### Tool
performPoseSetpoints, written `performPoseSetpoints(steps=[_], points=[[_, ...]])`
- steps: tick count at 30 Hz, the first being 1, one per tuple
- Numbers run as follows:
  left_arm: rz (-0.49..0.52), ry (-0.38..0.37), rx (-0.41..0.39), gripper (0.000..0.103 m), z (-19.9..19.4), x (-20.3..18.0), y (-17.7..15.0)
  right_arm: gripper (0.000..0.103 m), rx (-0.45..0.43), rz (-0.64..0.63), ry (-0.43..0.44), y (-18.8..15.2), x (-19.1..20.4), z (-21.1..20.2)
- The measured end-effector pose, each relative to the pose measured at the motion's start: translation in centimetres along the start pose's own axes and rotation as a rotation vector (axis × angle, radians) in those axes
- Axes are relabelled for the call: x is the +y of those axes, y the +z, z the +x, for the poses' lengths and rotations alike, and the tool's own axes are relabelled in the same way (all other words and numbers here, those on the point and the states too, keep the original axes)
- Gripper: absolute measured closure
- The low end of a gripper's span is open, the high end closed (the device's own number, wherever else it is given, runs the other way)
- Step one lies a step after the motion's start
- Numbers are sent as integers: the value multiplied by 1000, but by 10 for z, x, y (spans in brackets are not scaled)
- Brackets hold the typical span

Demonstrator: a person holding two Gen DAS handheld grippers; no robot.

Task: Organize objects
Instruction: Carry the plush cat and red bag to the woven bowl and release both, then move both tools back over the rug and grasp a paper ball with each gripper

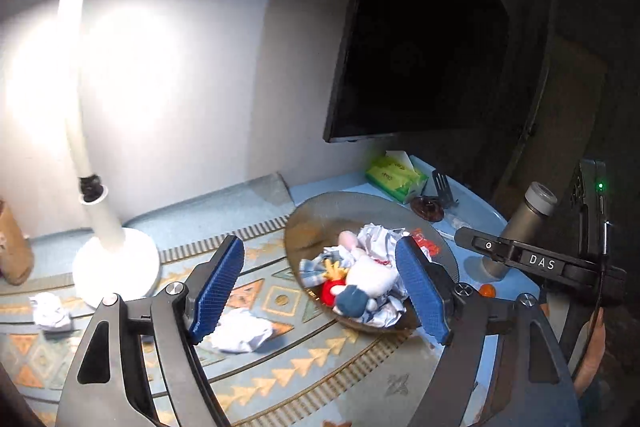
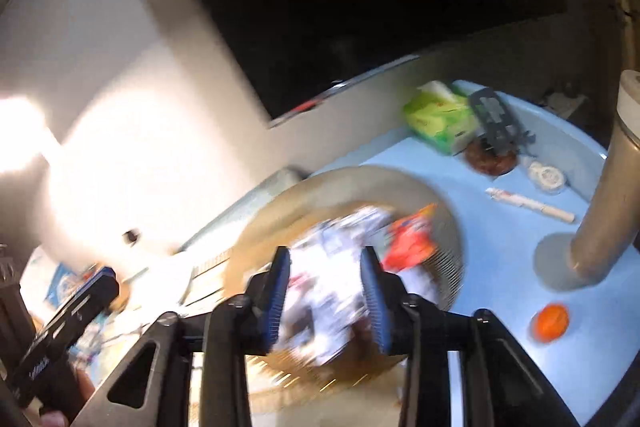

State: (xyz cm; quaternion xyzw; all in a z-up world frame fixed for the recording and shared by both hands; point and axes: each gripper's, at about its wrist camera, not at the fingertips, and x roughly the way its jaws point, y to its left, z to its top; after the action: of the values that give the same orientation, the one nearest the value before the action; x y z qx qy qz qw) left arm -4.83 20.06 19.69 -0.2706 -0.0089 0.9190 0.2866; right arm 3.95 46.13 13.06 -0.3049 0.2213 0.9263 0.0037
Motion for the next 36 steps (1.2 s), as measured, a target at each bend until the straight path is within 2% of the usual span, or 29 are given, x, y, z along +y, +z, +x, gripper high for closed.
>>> performPoseSetpoints(steps=[2, 6, 7, 9, 12, 14, 17, 20, 23, 25, 26, 33, 35, 36], points=[[2, 53, -28, 22, -42, 12, -2, 53, 3, -32, 54, -9, 26, -12], [19, 179, -108, 2, -121, 39, -11, 51, 26, -113, 163, -30, 80, -23], [17, 220, -137, 0, -138, 46, -17, 44, 30, -142, 178, -38, 92, -22], [-3, 292, -163, 0, -162, 65, -34, 40, 33, -204, 183, -62, 115, -15], [-91, 378, -152, 1, -170, 105, -70, 40, 86, -288, 170, -105, 137, 14], [-168, 431, -108, 1, -157, 134, -101, 40, 128, -337, 165, -131, 143, 37], [-223, 536, -27, 1, -138, 165, -150, 40, 164, -367, 138, -155, 140, 70], [-245, 541, 30, 1, -115, 180, -177, 40, 185, -396, 106, -168, 132, 98], [-272, 532, 29, 1, -103, 189, -189, 40, 189, -412, 51, -175, 123, 111], [-294, 543, 23, 1, -100, 194, -197, 40, 192, -400, 49, -174, 120, 112], [-318, 556, 51, 1, -96, 199, -200, 40, 175, -405, 52, -174, 120, 111], [-359, 527, 60, 1, -94, 206, -203, 33, 167, -420, 52, -174, 123, 111], [-345, 535, 67, 1, -92, 202, -203, 28, 170, -425, 52, -174, 124, 112], [-338, 537, 68, 1, -92, 201, -203, 21, 174, -425, 54, -174, 124, 112]])
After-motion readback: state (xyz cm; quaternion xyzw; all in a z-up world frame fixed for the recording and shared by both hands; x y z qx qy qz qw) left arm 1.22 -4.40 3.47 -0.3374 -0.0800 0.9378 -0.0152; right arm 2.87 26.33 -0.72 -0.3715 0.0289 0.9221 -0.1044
